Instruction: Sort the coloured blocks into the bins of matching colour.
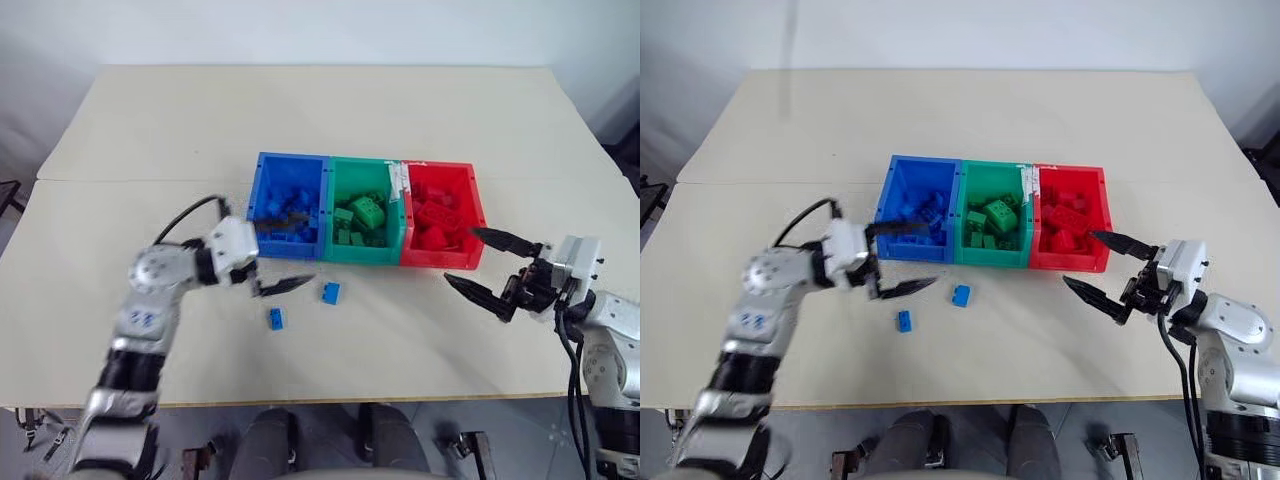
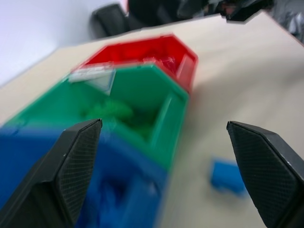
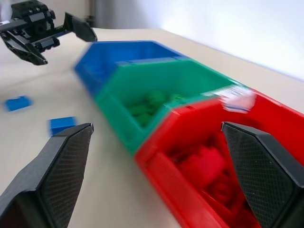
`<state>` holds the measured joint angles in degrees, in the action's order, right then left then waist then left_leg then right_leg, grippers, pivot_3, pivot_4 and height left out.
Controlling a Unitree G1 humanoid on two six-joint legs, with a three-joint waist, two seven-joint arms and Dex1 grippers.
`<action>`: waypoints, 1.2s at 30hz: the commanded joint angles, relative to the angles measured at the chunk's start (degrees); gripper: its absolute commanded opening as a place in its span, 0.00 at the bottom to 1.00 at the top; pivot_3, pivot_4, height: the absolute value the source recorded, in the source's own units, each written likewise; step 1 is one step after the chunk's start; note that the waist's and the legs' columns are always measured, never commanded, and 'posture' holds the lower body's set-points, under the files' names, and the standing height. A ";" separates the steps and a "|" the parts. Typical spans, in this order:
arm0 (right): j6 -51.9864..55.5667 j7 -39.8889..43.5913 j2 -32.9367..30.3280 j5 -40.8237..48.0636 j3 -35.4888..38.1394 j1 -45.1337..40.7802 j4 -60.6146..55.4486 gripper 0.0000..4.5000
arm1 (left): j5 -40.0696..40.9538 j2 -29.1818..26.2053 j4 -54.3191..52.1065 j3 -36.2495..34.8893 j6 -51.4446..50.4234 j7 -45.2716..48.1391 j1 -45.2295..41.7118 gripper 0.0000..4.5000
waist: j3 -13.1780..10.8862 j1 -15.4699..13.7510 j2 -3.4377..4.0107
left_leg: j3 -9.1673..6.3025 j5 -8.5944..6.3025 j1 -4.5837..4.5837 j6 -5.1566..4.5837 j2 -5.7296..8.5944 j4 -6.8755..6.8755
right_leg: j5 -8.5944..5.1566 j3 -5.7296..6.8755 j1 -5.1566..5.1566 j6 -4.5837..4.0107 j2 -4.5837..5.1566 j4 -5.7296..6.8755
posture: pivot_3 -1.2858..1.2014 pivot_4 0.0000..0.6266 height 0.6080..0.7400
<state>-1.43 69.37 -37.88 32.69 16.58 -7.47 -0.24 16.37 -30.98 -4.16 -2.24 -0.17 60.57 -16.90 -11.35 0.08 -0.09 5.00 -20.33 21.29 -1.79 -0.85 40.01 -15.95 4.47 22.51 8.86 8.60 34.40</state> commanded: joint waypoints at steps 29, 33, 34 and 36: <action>4.10 11.08 -5.03 2.46 -1.88 3.36 -2.58 1.00 | -3.31 -2.01 -16.31 11.61 -16.03 -12.09 6.69 0.99 | -0.01 -0.16 0.04 | 0.15 -0.22 -0.06 0.19 -0.06 -0.02 | -0.08 0.01 0.09 -0.22 -0.05 0.08 | 0.52 0.24 1.00; 5.54 9.19 -5.12 3.55 0.24 7.44 -6.59 1.00 | -8.40 0.67 -9.80 17.94 -14.82 -12.37 1.42 0.99 | -0.01 -0.14 0.03 | 0.20 -0.21 -0.08 0.17 0.07 0.00 | -0.08 0.00 0.09 -0.20 -0.11 0.08 | 0.52 0.24 1.00; 5.77 8.67 -5.10 3.74 0.86 8.45 -7.39 1.00 | -9.86 1.35 -8.28 18.79 -14.54 -13.25 0.25 0.99 | -0.01 -0.15 0.03 | 0.20 -0.21 -0.07 0.17 0.06 0.00 | -0.08 0.01 0.10 -0.20 -0.13 0.06 | 0.52 0.24 1.00; 6.00 7.68 -5.00 4.00 1.82 10.11 -8.66 1.00 | -11.33 2.35 -5.76 19.75 -13.72 -13.71 -1.38 0.99 | -0.01 -0.27 0.03 | 0.20 -0.20 -0.06 0.17 0.06 0.01 | -0.08 0.01 0.10 -0.20 -0.13 0.05 | 0.52 0.24 1.00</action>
<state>4.43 77.99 -42.20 35.13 15.90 1.89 -6.20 6.65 -29.00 -11.27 16.72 -15.05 47.39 -17.41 -11.36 -0.19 -0.05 5.20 -20.53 21.23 -1.62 -0.81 40.02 -16.03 4.47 22.61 8.65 8.47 34.44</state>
